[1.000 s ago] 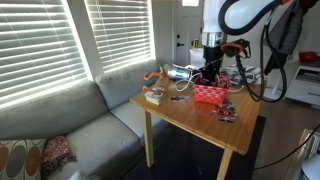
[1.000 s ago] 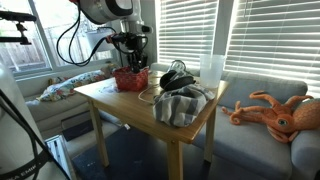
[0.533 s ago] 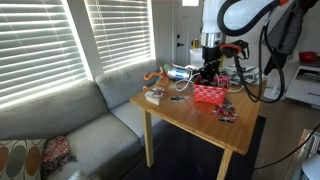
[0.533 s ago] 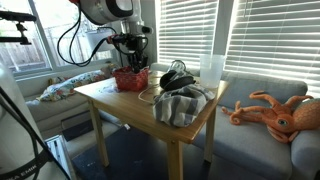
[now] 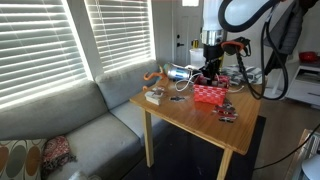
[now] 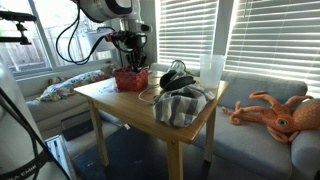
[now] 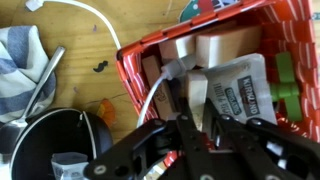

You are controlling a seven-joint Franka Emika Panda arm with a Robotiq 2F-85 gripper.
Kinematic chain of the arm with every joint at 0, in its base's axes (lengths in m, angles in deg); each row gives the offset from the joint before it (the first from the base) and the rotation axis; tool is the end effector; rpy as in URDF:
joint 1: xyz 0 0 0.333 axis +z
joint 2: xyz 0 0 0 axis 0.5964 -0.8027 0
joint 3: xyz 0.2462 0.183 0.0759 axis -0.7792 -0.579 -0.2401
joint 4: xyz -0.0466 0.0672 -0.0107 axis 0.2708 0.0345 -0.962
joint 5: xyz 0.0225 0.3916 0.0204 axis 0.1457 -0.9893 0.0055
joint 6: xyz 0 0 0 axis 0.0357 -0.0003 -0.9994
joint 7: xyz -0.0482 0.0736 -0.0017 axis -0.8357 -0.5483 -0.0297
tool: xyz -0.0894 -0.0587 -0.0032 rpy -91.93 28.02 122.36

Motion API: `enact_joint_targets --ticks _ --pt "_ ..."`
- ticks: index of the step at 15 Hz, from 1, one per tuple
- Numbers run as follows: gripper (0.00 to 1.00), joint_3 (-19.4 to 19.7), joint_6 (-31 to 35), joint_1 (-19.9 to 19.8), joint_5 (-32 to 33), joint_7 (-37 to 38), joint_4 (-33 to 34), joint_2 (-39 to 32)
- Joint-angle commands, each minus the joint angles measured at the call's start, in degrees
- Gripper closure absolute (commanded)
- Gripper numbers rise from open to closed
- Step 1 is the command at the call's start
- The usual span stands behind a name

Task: Remove a wooden chip from the red basket and put it on the table next to the other wooden chip

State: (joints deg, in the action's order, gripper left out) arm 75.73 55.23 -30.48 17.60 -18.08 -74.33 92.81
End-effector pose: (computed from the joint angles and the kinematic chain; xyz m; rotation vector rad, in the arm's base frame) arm 0.4388 0.0968 0.4287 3.0491 0.1474 0.0215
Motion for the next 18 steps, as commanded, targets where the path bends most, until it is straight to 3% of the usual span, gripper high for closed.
enact_joint_targets --ticks 1,5,9,13,16,17,18 --pt "0.96 0.35 -7.45 -0.04 -0.96 -3.12 1.63 4.14" --pt "0.96 0.83 -12.4 0.76 -2.06 -7.63 4.22 6.78" --pt "0.96 -0.11 -13.18 2.11 -6.02 -6.88 7.85 6.91" --pt "0.96 -3.31 -8.68 3.19 -8.97 -0.57 10.54 5.07" --pt "0.96 -6.59 -2.22 3.76 -7.0 2.75 11.16 4.02" --pt "0.83 -5.21 -4.28 3.3 -7.32 0.79 9.75 5.42" --pt "0.83 -6.06 -3.07 3.56 -7.26 1.46 9.99 5.0"
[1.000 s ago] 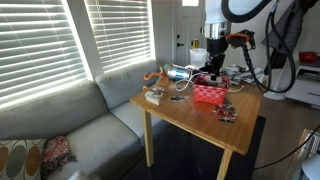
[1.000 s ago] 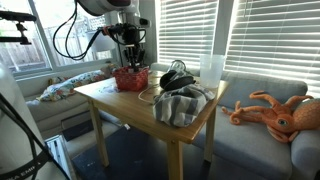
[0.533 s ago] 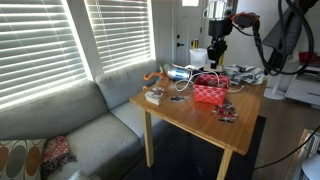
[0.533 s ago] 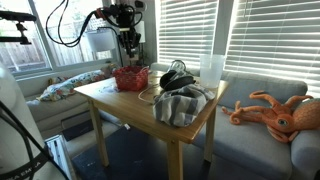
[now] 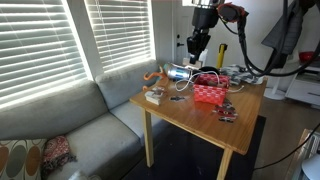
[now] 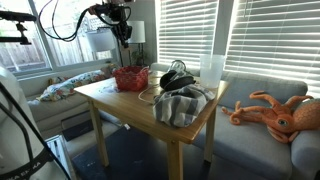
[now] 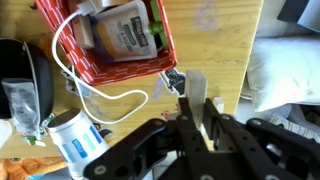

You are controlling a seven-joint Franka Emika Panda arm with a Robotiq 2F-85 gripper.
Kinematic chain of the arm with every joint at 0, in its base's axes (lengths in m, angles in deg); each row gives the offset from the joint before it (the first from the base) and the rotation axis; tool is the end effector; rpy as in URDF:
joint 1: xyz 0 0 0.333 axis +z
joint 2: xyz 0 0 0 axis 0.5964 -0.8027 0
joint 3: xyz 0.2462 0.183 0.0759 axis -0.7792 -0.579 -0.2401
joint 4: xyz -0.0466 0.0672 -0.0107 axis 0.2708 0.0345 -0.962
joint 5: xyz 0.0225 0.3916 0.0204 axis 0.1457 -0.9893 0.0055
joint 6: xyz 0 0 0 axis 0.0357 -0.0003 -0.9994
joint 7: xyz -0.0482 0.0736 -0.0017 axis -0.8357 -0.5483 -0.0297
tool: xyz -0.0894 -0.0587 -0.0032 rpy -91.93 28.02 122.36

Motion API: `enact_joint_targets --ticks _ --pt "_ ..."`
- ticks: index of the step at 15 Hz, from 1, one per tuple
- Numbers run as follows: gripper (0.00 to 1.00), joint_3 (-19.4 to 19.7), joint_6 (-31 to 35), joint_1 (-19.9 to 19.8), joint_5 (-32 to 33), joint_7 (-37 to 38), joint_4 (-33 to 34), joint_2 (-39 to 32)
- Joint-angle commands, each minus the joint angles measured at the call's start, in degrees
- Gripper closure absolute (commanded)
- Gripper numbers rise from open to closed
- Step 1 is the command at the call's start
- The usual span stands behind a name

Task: Remove a wooden chip from the red basket and put it on the table next to the other wooden chip

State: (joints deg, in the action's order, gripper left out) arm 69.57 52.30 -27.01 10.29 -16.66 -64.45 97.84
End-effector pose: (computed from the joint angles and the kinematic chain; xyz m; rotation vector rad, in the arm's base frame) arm 0.4222 0.1882 0.5430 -3.0818 -0.2801 -0.3106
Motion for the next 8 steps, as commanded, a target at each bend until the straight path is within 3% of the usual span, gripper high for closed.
enact_joint_targets --ticks 1,8 --pt "0.83 -0.34 0.34 0.25 0.08 0.45 0.22 -0.35" --pt "0.83 -0.4 0.71 0.28 0.1 0.63 0.33 -0.6"
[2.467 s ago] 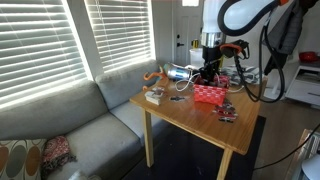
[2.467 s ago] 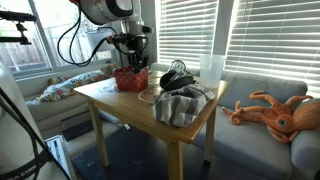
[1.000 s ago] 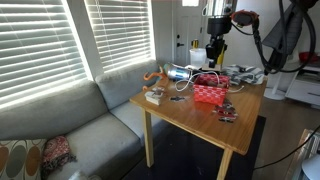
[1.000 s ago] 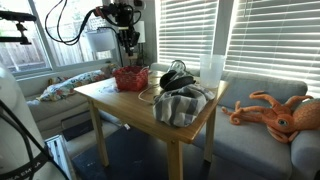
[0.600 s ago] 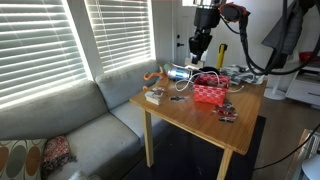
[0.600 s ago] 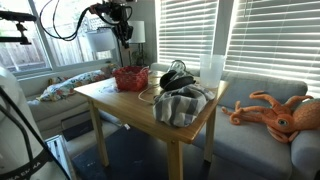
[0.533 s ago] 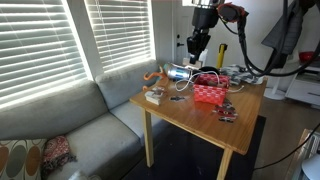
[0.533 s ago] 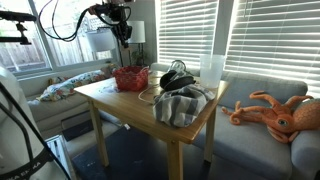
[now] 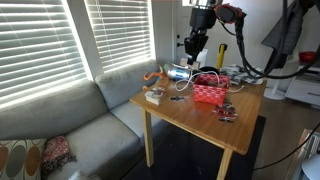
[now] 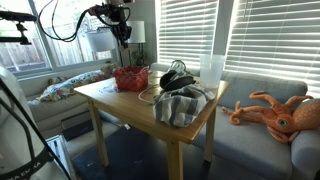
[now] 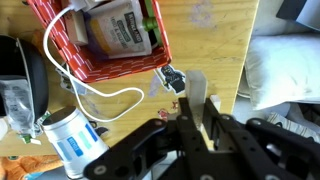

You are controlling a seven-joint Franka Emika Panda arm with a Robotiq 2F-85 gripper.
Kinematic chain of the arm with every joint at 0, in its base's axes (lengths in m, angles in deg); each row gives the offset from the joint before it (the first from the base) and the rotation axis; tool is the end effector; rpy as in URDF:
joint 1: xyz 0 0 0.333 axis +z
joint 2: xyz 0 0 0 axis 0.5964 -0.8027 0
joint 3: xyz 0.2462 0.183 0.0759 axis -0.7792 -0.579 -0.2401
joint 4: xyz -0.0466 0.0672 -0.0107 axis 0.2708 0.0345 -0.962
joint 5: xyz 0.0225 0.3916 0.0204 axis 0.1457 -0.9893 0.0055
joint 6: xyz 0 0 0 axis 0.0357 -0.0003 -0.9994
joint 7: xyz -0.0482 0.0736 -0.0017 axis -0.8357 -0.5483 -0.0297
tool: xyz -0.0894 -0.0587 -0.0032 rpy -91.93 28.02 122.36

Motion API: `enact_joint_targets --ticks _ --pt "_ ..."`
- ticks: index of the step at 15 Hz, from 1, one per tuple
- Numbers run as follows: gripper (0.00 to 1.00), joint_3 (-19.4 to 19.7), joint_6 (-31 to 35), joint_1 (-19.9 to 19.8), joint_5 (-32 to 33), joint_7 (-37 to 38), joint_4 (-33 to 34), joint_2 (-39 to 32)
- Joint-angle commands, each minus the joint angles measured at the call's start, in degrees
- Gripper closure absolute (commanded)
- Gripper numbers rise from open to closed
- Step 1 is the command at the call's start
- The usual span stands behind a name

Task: Remove a wooden chip from the red basket and put it on the table next to the other wooden chip

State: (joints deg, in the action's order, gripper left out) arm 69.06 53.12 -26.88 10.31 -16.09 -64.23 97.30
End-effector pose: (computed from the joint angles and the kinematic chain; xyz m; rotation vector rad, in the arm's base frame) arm 0.4235 0.1944 0.5418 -3.0775 -0.2820 -0.3228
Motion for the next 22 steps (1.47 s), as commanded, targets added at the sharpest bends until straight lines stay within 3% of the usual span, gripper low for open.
enact_joint_targets --ticks 1,2,11,22 --pt "0.83 0.11 -0.11 0.15 0.07 0.07 0.11 -0.05" --pt "0.96 0.11 -0.11 0.15 0.07 0.07 0.12 -0.05" --pt "0.96 -3.36 8.38 1.01 1.04 4.96 3.57 -11.64" --pt "0.96 -1.61 16.09 1.76 2.08 2.06 9.2 -24.78"
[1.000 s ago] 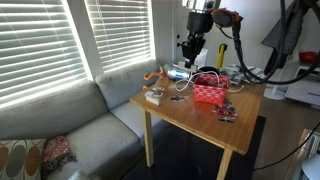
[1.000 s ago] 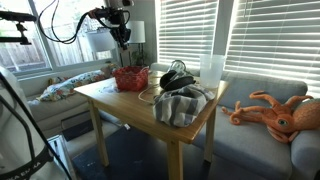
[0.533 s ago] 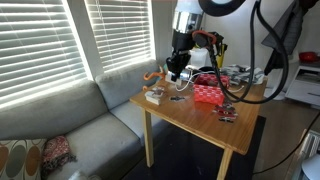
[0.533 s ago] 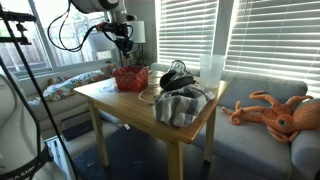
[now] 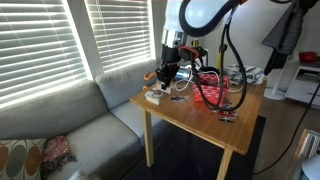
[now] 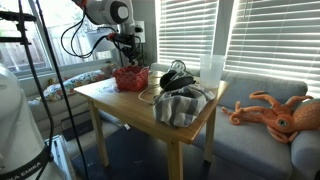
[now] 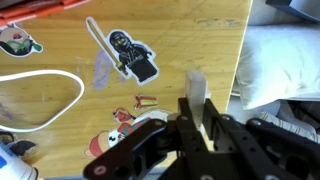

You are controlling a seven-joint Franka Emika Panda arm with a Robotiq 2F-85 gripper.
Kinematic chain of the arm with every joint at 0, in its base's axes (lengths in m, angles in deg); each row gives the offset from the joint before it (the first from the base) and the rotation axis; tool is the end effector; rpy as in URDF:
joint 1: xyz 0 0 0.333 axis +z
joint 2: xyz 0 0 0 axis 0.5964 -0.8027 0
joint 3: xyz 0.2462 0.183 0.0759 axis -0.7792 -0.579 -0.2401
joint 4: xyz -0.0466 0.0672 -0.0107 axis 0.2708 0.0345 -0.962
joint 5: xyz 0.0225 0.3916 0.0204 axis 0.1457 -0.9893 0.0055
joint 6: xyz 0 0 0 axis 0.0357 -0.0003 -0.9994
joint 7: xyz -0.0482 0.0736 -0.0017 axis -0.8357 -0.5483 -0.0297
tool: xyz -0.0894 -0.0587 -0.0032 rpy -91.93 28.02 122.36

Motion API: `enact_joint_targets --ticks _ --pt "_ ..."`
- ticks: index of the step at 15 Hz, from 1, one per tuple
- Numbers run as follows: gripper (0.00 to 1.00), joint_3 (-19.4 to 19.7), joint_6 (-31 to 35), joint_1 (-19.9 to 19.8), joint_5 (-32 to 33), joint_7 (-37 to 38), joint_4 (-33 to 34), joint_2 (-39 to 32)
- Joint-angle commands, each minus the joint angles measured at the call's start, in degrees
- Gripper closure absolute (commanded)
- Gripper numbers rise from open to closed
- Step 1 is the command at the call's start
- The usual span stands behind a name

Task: Remove a wooden chip from the red basket and put it on the table next to the other wooden chip

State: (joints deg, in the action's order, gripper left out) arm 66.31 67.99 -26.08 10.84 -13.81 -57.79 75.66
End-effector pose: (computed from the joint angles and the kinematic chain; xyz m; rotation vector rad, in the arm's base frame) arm 0.5052 0.2531 0.4355 -3.0004 -0.3055 -0.2797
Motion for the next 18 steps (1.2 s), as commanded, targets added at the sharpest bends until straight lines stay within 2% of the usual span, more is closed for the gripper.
enact_joint_targets --ticks 1,18 --pt "0.96 1.33 1.83 1.01 1.83 -0.31 3.2 -3.9" --pt "0.96 3.22 2.29 3.26 6.68 0.61 8.65 -11.75"
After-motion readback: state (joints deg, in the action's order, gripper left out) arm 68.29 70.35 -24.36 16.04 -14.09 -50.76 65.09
